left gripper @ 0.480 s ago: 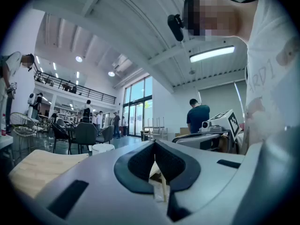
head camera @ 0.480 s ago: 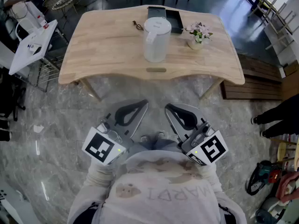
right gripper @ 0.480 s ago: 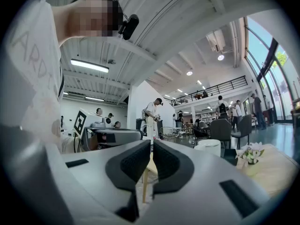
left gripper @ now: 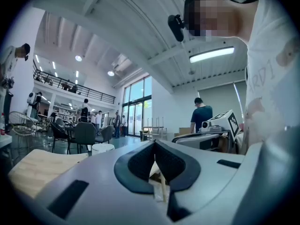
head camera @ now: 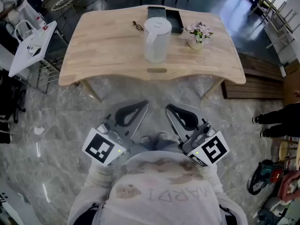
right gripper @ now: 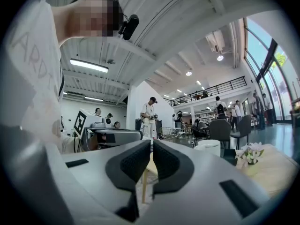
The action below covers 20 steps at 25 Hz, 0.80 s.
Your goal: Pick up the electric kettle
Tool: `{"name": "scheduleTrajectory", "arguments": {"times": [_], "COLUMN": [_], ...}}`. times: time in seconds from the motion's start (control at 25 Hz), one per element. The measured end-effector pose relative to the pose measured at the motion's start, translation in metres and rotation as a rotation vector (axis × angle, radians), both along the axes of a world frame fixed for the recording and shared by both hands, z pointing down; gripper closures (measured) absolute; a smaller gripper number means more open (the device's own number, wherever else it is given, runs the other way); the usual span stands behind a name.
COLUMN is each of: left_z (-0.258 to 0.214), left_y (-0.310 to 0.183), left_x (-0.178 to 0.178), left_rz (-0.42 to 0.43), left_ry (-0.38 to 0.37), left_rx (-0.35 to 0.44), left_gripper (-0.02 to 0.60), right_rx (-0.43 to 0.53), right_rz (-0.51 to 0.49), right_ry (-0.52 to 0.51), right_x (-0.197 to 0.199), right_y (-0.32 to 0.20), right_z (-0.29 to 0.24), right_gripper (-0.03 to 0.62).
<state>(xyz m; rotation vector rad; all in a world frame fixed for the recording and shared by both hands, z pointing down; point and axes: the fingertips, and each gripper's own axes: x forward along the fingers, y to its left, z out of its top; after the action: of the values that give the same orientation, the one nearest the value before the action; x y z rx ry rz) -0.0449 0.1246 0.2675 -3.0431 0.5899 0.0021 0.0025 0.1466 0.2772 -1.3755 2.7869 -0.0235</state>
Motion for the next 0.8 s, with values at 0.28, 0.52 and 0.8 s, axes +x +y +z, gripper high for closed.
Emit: {"name": "scheduleTrajectory", "arguments": {"times": [0.28,0.52,0.8], "left_z": [0.004,0.004,0.013], "left_y": [-0.001,-0.006,-0.010], "left_x": [-0.005,-0.014,-0.016], "left_rz": [0.007,0.016,0.014], "left_ry": [-0.014,0.005,0.009], "left_rx": [-0.026,0.000,-0.020], "left_gripper": [0.569,0.569,0.569], "right_rx": [0.003,-0.013,-0.050], "right_rz": [0.026,0.049,0.063], "right_ry": [0.001,-0.015,-0.050], "right_x": [-0.003,-0.005,0.002], "right_y": [-0.005,-0.012,-0.022], "right_z": [0.000,0.006,0.019], "right_gripper": [0.566,0.565,0.564]}}
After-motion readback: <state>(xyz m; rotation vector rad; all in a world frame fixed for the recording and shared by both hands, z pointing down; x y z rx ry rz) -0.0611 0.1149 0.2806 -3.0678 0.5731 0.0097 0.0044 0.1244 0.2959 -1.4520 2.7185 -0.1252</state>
